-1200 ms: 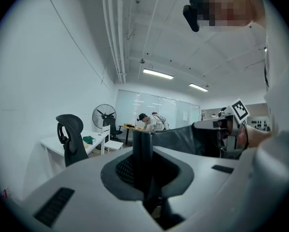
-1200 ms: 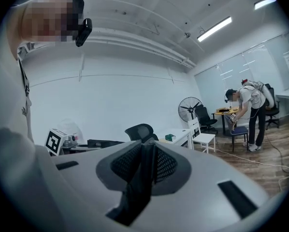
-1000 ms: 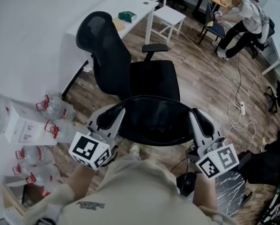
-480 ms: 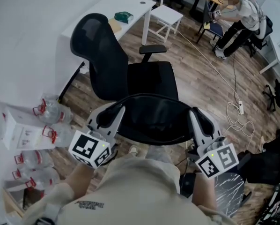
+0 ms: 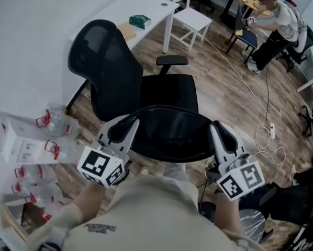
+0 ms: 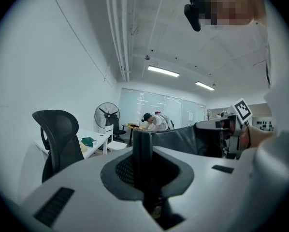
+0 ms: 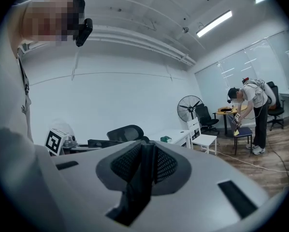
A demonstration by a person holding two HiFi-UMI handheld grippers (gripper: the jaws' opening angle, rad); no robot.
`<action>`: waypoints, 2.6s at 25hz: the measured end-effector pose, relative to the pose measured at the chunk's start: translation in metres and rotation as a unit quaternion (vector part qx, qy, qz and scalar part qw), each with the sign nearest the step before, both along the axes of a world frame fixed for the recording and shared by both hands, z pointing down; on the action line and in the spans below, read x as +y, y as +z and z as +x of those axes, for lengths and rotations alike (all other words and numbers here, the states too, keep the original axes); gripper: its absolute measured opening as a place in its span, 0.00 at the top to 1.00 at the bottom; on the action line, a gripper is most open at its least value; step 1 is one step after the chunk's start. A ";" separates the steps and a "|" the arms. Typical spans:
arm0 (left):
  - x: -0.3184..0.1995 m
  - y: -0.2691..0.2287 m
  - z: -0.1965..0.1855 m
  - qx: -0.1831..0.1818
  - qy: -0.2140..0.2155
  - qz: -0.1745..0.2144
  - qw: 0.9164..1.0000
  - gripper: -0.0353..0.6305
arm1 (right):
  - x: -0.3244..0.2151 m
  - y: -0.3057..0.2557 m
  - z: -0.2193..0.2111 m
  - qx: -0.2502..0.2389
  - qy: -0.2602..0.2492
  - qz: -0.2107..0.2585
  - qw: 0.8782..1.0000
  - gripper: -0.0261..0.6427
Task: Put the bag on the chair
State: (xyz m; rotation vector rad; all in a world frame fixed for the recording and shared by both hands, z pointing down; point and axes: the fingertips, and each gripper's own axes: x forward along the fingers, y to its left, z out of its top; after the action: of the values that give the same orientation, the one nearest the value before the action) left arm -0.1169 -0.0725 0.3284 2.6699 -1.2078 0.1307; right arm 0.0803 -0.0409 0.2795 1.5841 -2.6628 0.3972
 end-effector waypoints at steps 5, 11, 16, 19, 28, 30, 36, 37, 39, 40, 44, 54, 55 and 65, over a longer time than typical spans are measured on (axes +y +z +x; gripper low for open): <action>-0.033 0.004 0.032 -0.007 -0.020 -0.003 1.000 0.87 | -0.044 0.007 0.034 -0.006 -0.021 -0.007 1.000 0.86; -0.083 0.004 0.071 -0.015 -0.048 -0.011 0.999 0.87 | -0.107 0.009 0.075 -0.012 -0.052 -0.017 0.998 0.86; -0.120 0.003 0.099 -0.020 -0.083 -0.013 0.996 0.87 | -0.157 0.010 0.103 -0.015 -0.083 -0.015 0.996 0.86; -0.140 0.001 0.114 -0.025 -0.106 -0.015 0.994 0.87 | -0.185 0.009 0.117 -0.018 -0.104 -0.011 0.994 0.86; -0.188 -0.013 0.154 -0.047 -0.152 0.015 0.987 0.87 | -0.250 0.000 0.156 -0.024 -0.148 0.017 0.989 0.86; -0.200 -0.018 0.159 -0.052 -0.158 0.025 0.986 0.87 | -0.263 -0.003 0.161 -0.028 -0.150 0.025 0.988 0.86; -0.227 -0.030 0.162 -0.064 -0.160 0.051 0.984 0.87 | -0.291 -0.010 0.165 -0.037 -0.147 0.046 0.987 0.85; -0.231 -0.030 0.162 -0.066 -0.160 0.054 0.983 0.87 | -0.295 -0.011 0.165 -0.037 -0.146 0.049 0.987 0.86; -0.240 -0.028 0.161 -0.066 -0.159 0.055 0.983 0.87 | -0.305 -0.010 0.164 -0.031 -0.141 0.053 0.988 0.85; -0.244 -0.025 0.161 -0.066 -0.159 0.054 0.984 0.87 | -0.310 -0.008 0.163 -0.026 -0.137 0.055 0.989 0.85; -0.265 -0.018 0.155 -0.063 -0.158 0.052 0.984 0.87 | -0.327 -0.004 0.158 -0.017 -0.126 0.060 0.990 0.85; -0.306 -0.003 0.142 -0.069 -0.141 0.067 0.985 0.87 | -0.360 0.013 0.147 -0.016 -0.105 0.068 0.992 0.85; -0.310 0.003 0.140 -0.069 -0.137 0.065 0.986 0.87 | -0.365 0.017 0.145 -0.014 -0.103 0.066 0.992 0.85; -0.350 0.078 0.114 -0.070 -0.122 0.025 0.990 0.87 | -0.401 0.091 0.119 -0.009 -0.092 0.024 0.995 0.85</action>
State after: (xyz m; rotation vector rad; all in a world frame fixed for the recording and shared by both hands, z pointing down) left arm -0.0026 -0.4229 0.4066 2.5632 -1.5888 0.2557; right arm 0.1991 -0.4419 0.3706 1.3366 -2.8198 0.3454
